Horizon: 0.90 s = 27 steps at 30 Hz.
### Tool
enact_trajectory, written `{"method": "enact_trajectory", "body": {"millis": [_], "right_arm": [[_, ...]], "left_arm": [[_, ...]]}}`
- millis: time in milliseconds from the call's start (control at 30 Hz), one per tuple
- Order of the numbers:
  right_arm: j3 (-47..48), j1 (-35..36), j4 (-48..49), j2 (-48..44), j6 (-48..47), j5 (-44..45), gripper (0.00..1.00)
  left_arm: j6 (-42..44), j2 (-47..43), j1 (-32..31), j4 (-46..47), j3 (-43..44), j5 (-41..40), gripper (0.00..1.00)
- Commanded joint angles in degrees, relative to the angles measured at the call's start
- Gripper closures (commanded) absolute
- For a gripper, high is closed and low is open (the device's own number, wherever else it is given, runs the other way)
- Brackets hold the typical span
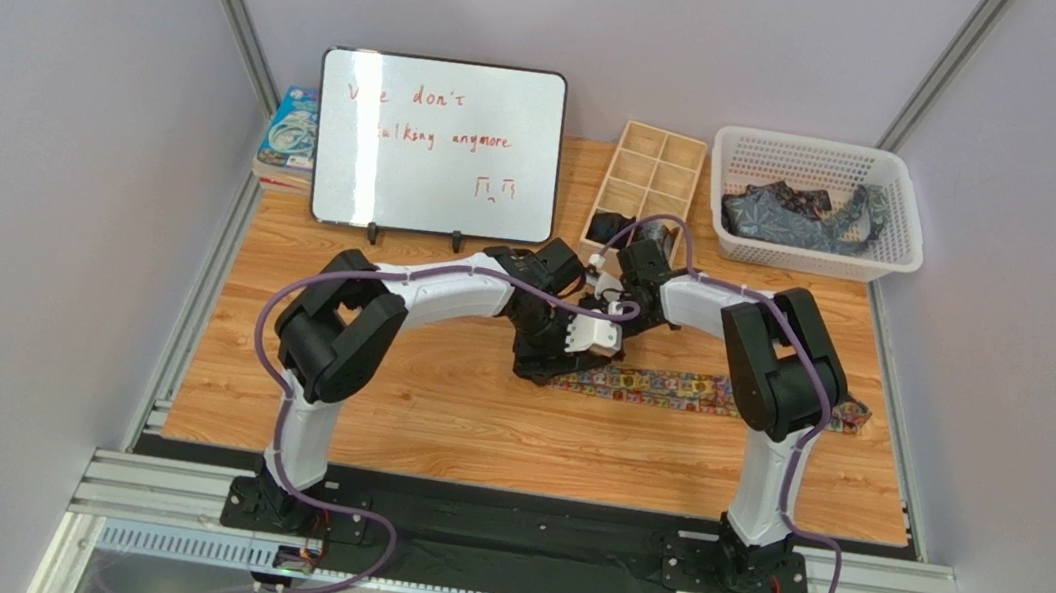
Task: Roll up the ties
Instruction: Roll the tie at the center of the board.
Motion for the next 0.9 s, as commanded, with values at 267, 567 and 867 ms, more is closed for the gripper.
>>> {"method": "enact_trajectory", "body": {"millis": [267, 567, 867], "right_arm": [[-0.5, -0.7, -2.6, 4.0, -3.7, 4.1, 1.0], [1.2, -0.4, -6.4, 5.6, -4.7, 11.4, 1.0], [0.8, 0.1, -5.7, 5.6, -4.8, 9.8, 1.0]], "left_arm": [[2.2, -7.6, 4.3, 1.0, -4.7, 1.7, 0.25], [3.2, -2.8, 1.2, -1.9, -1.1, -2.1, 0.28], [0.2, -5.8, 1.0, 1.2, -0.9, 2.3, 0.59]]}}
